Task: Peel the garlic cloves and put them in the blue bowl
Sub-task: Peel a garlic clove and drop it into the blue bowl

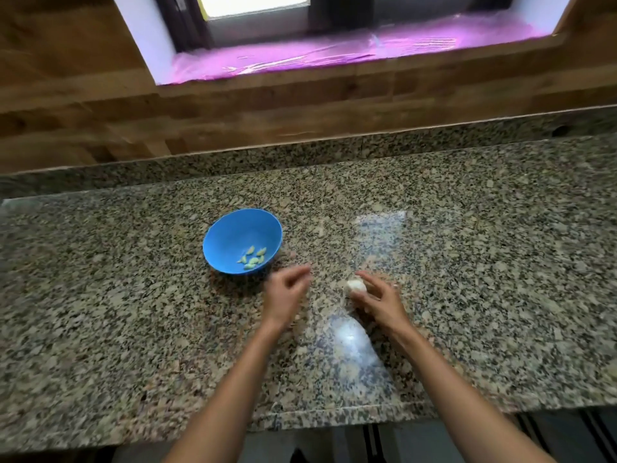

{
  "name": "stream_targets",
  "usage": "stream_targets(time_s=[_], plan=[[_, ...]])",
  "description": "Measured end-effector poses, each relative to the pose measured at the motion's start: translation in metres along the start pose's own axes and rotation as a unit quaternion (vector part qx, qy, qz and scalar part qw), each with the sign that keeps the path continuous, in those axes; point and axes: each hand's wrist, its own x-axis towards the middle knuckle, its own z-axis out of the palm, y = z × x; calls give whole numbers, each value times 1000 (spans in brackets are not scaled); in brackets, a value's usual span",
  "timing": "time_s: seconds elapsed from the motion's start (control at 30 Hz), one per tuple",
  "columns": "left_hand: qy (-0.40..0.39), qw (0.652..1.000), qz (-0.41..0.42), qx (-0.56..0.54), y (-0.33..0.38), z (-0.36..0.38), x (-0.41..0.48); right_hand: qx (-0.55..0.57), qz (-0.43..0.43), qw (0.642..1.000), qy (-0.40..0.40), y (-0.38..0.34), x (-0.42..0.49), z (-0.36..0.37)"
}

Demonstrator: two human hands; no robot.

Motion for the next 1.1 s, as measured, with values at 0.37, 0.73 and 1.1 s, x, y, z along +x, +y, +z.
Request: stream_targets(time_s=[0.37,0.73,1.1], plan=[[-107,936,-166,-291,-15,24,-20,116,18,993,-23,2,-20,32],[-93,987,-32,-123,-12,17,-19,205,59,974,-75,2,-27,35],[-81,990,106,36,-16,18,-18,261,80,961,-43,-2,-26,43]])
